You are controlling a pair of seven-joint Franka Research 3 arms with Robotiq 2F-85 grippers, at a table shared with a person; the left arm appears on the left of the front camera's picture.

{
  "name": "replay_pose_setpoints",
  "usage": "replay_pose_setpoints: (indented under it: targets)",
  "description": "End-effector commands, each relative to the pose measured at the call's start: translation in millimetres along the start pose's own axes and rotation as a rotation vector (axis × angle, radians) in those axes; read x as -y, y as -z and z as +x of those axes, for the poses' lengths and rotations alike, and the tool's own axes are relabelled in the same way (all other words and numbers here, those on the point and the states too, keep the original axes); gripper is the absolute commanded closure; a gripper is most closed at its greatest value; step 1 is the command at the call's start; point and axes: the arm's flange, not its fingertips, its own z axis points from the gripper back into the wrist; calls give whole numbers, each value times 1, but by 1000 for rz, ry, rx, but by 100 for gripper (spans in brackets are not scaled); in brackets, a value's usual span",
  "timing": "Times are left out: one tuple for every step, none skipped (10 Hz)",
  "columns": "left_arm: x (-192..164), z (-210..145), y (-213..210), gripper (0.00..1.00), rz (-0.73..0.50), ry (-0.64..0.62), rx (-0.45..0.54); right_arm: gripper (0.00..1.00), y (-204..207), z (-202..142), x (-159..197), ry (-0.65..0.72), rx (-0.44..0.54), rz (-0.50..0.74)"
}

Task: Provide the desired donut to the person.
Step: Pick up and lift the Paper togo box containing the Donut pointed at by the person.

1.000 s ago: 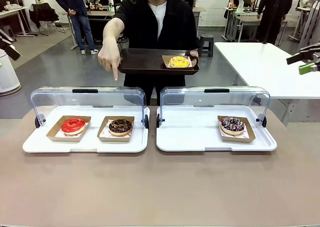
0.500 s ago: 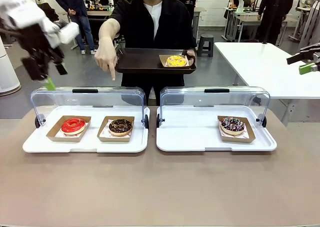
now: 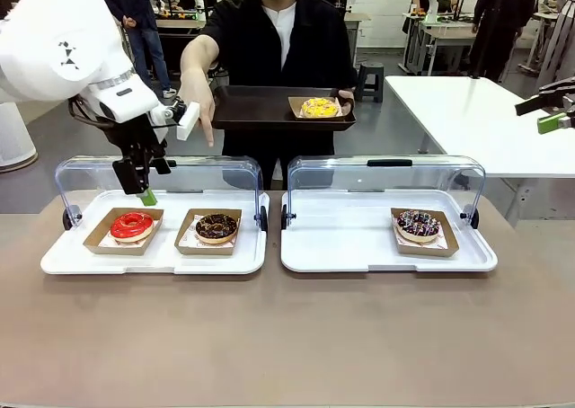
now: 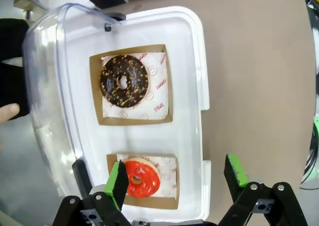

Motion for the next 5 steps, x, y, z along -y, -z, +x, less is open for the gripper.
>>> replay_pose_setpoints:
  targets:
    - [4,5,6,0,-14,-26,41,0,1,1,0,-2,9,-3]
    - [6,-3,3,0,-43,-9,81,0,1,1,0,-2,9,-3]
    - [2,5,4,0,-11,-1,11,0,1,1,0,-2,9,-3]
    - [2,5,4,0,-11,-1,11,0,1,1,0,-2,9,-3]
    - [2,5,4,0,-11,-1,11,0,1,1,0,-2,9,-3]
